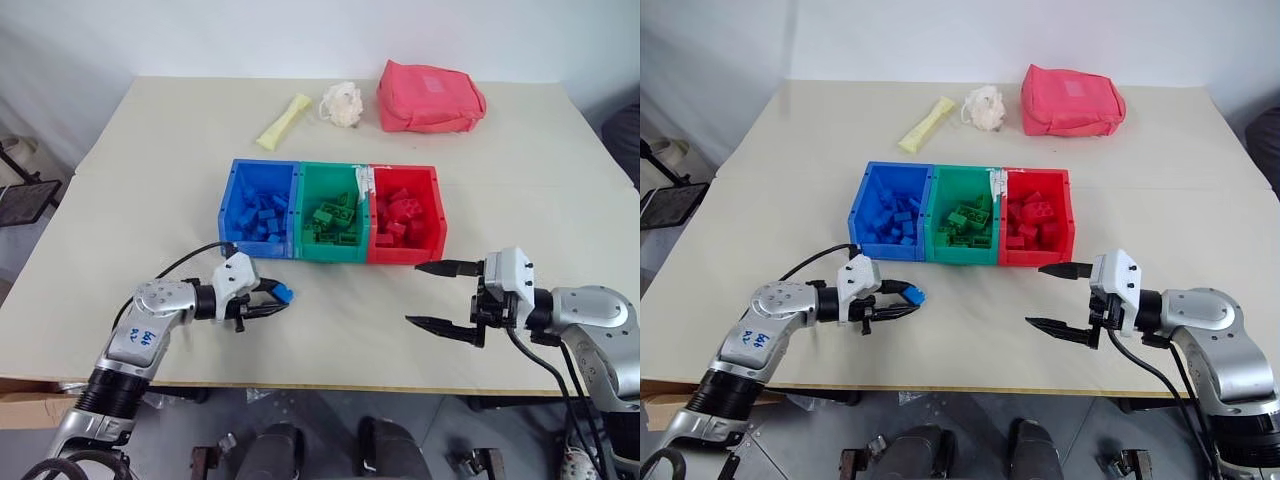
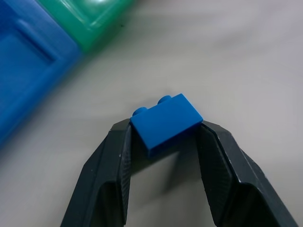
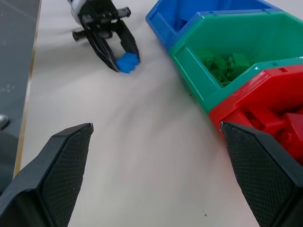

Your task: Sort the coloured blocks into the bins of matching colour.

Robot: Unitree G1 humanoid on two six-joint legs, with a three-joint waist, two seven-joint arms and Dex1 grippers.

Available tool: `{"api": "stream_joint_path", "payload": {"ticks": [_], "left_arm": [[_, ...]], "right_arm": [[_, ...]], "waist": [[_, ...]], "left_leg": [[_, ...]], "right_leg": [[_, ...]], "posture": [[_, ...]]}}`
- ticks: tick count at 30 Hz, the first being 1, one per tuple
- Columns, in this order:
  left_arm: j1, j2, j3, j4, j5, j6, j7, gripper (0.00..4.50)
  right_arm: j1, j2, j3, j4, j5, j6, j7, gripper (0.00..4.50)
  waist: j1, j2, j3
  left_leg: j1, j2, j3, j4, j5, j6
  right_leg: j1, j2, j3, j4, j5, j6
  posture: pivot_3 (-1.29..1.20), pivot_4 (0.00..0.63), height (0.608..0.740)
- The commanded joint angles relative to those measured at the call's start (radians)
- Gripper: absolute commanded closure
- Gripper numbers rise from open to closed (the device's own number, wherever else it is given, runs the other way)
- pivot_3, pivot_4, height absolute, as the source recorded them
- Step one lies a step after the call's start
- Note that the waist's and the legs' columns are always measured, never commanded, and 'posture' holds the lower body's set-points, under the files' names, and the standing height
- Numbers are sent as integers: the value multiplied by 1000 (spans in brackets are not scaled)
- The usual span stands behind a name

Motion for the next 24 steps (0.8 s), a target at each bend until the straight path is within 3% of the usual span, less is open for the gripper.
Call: {"api": "stream_joint_path", "payload": {"ticks": [1, 6, 13, 21, 24], "left_arm": [[-51, -13, 116, -77, -50, 23, 92, 2870], [-144, -43, 223, -76, -48, 63, 258, 2870], [-207, -78, 201, -33, -32, 69, 304, 2870], [-246, -105, 205, 36, -22, 44, 332, 246], [-243, -100, 214, 31, -35, 54, 327, 59]], "right_arm": [[-9, 12, -33, -34, 42, 15, -27, 0], [-99, 57, -14, -4, 68, 31, -73, 0], [-196, 84, 8, 44, 67, 38, -76, 0], [-237, 85, 16, 77, 61, 30, -68, 0], [-243, 82, 16, 88, 58, 28, -62, 0]], "waist": [[-2, 0, 0], [-4, 0, 0], [0, 0, 0], [-3, 0, 0], [-3, -1, 0]], "left_leg": [[0, 0, 0, 0, 0, 0], [0, 0, 0, 0, 0, 0], [0, -1, -1, 0, 0, -1], [-1, -2, 0, 0, 1, 0], [-1, -2, 0, 0, 1, 0]], "right_leg": [[0, 0, 0, 0, 0, 0], [0, 0, 0, 0, 0, 0], [-1, 0, -1, 1, 0, 1], [-1, 1, -3, 1, 1, 2], [-1, 1, -3, 1, 1, 2]], "posture": [[0, 150, 740], [0, 150, 740], [0, 150, 740], [0, 150, 740], [0, 150, 740]]}}
